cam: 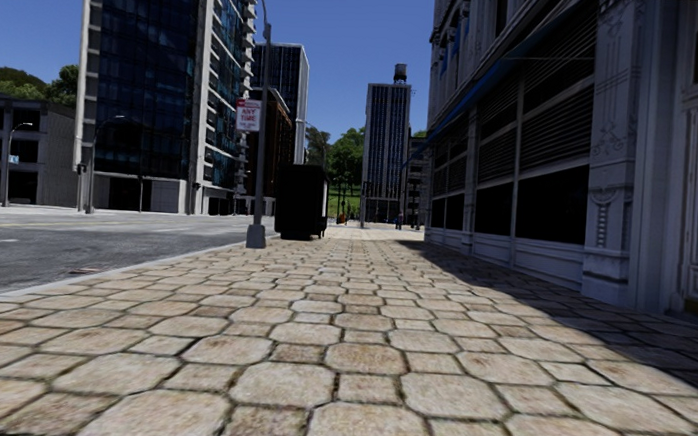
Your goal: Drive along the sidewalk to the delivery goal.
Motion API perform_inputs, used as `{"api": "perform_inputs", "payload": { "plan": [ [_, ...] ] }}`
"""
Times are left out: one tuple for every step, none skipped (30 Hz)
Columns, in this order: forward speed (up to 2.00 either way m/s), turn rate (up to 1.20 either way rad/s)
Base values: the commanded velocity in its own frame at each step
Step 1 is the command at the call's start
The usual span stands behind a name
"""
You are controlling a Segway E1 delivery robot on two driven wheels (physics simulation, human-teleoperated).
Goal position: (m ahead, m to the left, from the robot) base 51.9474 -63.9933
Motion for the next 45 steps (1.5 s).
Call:
{"api": "perform_inputs", "payload": {
  "plan": [
    [2.00,0.00],
    [2.00,0.00],
    [2.00,0.00],
    [2.00,0.00],
    [2.00,0.00],
    [2.00,0.00],
    [2.00,0.00],
    [2.00,0.00],
    [2.00,0.00],
    [2.00,0.00],
    [2.00,0.00],
    [2.00,0.00],
    [2.00,0.00],
    [2.00,0.00],
    [2.00,0.00],
    [2.00,0.00],
    [2.00,0.00],
    [2.00,0.00],
    [2.00,0.00],
    [2.00,0.00],
    [2.00,0.00],
    [2.00,0.00],
    [2.00,0.00],
    [2.00,0.00],
    [2.00,0.00],
    [2.00,0.00],
    [2.00,0.00],
    [2.00,0.00],
    [2.00,0.00],
    [2.00,0.00],
    [2.00,0.00],
    [2.00,0.00],
    [2.00,0.00],
    [2.00,0.00],
    [2.00,0.00],
    [2.00,0.00],
    [2.00,0.00],
    [2.00,0.00],
    [2.00,0.00],
    [2.00,0.00],
    [2.00,0.00],
    [2.00,0.00],
    [2.00,0.00],
    [2.00,0.00],
    [2.00,0.00]
  ]
}}
